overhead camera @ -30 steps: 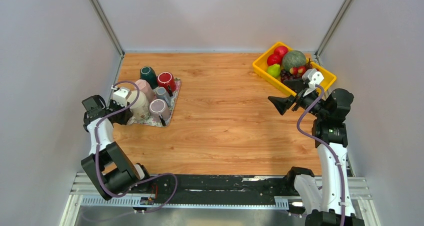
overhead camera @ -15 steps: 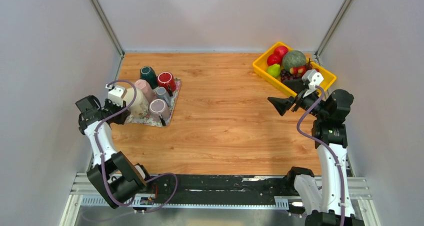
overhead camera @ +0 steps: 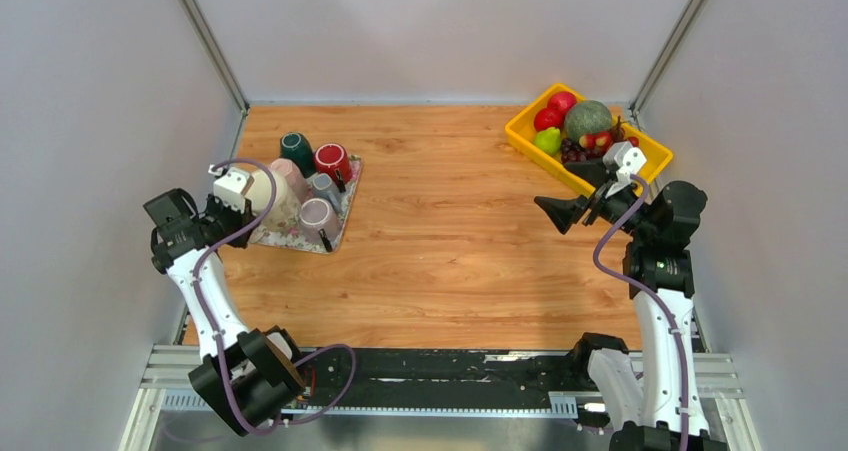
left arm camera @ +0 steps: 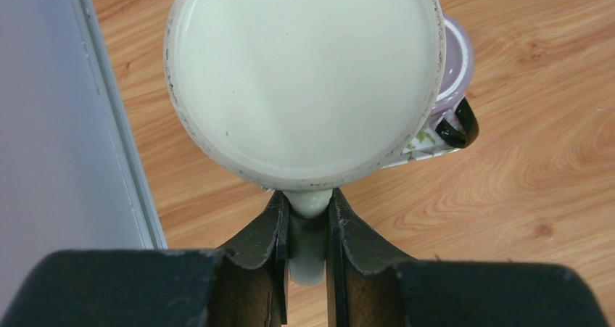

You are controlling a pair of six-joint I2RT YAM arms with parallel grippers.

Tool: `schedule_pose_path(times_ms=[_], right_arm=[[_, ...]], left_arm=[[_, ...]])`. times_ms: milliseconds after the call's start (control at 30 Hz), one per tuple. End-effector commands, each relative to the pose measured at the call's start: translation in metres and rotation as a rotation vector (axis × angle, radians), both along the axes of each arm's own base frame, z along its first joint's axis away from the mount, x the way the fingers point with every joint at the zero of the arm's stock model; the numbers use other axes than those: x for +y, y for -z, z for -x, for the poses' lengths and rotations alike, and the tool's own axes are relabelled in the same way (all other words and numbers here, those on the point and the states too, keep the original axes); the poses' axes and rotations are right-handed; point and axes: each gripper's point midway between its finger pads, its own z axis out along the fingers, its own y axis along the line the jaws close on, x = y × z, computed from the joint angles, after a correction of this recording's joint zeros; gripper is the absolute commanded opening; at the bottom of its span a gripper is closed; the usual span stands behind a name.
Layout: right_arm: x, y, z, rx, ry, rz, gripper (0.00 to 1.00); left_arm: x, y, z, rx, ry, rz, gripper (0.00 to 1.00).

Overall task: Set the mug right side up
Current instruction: Turn over the cup on the tray.

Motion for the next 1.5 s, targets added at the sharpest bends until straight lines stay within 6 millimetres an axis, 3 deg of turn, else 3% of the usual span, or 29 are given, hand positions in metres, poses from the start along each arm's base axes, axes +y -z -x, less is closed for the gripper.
schedule_pose_path(times_ms=[0,167,367,533,767,1200,1467], right_arm=[[0.004,-0.009,0.006,-0.05,-0.03,0.011,1.0],[0.005,-0.009,0.006,-0.048,-0.037,0.009,1.0],[0.007,-0.008,0.007,-0.039,-0.045,0.003,1.0],[0.008,-0.008,0.009,-0.032,-0.052,-0.003,1.0],[0.012,-0.013,0.01,-0.056,-0.071,-0.007,1.0],[0.025,-0.013,0.009,0.017,-0.141,-0.093,1.0],[0.04,-0.01,0.002,0.074,-0.178,-0.15,1.0]], left_arm=[[-0.013,-0.069,-0.014,-0.212,0.101,-0.04,0.0],[-0.016,-0.082,-0.013,-0.231,0.103,-0.041,0.0],[-0.035,-0.102,-0.012,-0.267,0.157,0.056,0.0],[-0.05,-0.111,-0.013,-0.285,0.177,0.039,0.0],[-0.085,-0.118,-0.019,-0.289,0.227,0.07,0.0],[-0.146,-0.154,-0.04,-0.299,0.31,0.178,0.0],[-0.173,-0.172,-0.049,-0.291,0.375,0.245,0.0]])
